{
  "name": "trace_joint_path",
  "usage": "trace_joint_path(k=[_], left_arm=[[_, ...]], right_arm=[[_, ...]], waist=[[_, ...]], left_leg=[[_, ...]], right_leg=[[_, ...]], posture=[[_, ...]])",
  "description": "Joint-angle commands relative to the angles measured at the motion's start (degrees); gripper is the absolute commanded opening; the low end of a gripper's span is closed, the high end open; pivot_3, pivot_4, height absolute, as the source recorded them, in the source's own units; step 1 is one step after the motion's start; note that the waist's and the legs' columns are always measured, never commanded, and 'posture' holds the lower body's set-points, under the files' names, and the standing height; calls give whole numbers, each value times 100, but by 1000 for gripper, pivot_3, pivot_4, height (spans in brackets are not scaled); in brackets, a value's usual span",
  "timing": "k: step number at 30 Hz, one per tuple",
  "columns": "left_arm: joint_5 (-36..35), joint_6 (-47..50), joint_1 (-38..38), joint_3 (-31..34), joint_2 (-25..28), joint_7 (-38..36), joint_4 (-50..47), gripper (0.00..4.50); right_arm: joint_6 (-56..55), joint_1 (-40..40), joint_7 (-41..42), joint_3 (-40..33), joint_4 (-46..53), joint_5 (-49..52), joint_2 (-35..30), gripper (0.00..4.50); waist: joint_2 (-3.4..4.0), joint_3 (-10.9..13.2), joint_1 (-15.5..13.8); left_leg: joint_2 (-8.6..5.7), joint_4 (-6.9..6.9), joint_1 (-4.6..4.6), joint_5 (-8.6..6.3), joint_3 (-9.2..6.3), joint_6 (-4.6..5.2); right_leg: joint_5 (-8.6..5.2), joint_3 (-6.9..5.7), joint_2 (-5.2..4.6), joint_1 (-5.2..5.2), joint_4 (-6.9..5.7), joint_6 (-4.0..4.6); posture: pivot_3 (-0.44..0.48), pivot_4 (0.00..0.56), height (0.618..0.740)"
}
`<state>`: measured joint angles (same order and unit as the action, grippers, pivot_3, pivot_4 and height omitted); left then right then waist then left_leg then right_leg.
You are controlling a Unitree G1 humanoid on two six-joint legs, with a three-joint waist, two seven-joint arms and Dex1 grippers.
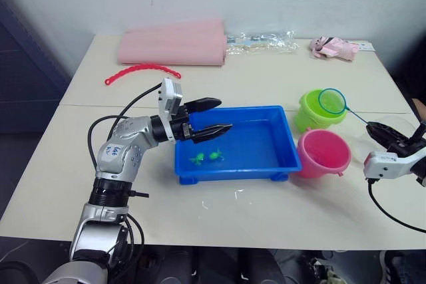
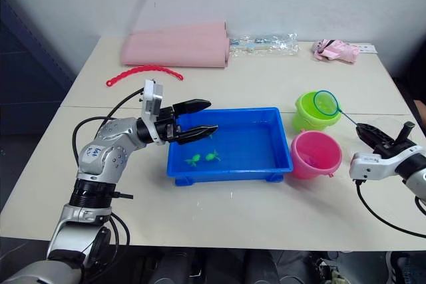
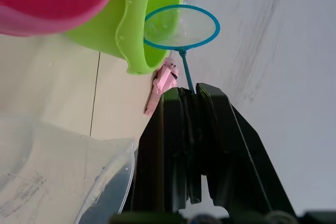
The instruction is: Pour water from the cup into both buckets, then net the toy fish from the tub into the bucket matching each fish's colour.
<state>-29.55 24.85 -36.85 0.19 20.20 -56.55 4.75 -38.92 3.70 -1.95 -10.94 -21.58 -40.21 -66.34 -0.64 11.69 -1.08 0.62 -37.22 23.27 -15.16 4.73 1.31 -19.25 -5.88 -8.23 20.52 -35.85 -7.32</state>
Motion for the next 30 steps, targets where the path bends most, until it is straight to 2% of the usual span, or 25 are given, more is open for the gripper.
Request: trace_joint_path(k=[1,3,6,9,12,15,17,22,27,30], left_arm=[[-109,-74,96,147,59,40,-320,4422],[-117,-67,131,154,77,54,-359,4422],[-169,-61,271,284,196,39,-478,4422],[-656,151,645,747,631,-383,-705,4422],[-657,129,949,915,1138,-683,-635,4422],[-546,-119,1301,1173,1632,-964,-500,4422],[-340,-544,1502,1263,1873,-1149,-312,4422],[-157,-1303,1845,1380,2079,-1504,-60,4422],[-460,-1205,2130,1491,2124,-1582,-383,4422],[-462,-1094,2210,1499,2214,-1551,-484,4422]], right_arm=[[126,40,-48,-366,171,484,-53,0],[200,18,23,-464,222,684,-39,0],[528,-108,739,-697,461,1945,293,0],[1060,-184,2025,-822,1366,3944,557,0],[1620,-243,3120,-727,2188,5395,673,0],[2682,-273,4148,-484,2989,6586,571,0],[3174,-84,4486,-209,3229,6635,499,0],[4426,530,5099,577,3437,6602,513,0],[4920,1339,5753,1561,3007,5924,673,0],[5014,1670,5832,1833,2787,5733,960,0]], waist=[[0,0,8],[0,0,16],[0,0,15],[2,-1,76],[4,0,129],[3,0,119],[3,0,117],[3,0,52],[3,0,91],[3,0,120]], left_leg=[[0,0,0,0,0,0],[0,1,0,0,0,0],[1,0,0,0,-3,0],[6,2,-1,0,-7,0],[10,6,-2,0,-8,1],[14,2,-6,-1,-9,2],[15,0,-7,-3,-14,5],[4,-4,-3,-11,-11,16],[4,2,3,-13,-9,14],[5,4,4,-13,-6,13]], right_leg=[[0,0,0,0,0,0],[0,0,0,0,0,0],[0,-3,1,-4,3,0],[0,-4,5,-8,-1,1],[1,-5,10,-7,-7,1],[2,-4,10,-9,-6,4],[3,-6,9,-13,-3,5],[4,-10,-17,-7,11,7],[5,-16,-19,2,11,8],[5,-15,-17,2,-1,8]], posture=[[0,150,740],[0,150,740],[0,150,740],[0,150,740],[0,150,740],[0,150,740],[0,150,740],[0,150,740],[0,150,740],[0,150,740]])
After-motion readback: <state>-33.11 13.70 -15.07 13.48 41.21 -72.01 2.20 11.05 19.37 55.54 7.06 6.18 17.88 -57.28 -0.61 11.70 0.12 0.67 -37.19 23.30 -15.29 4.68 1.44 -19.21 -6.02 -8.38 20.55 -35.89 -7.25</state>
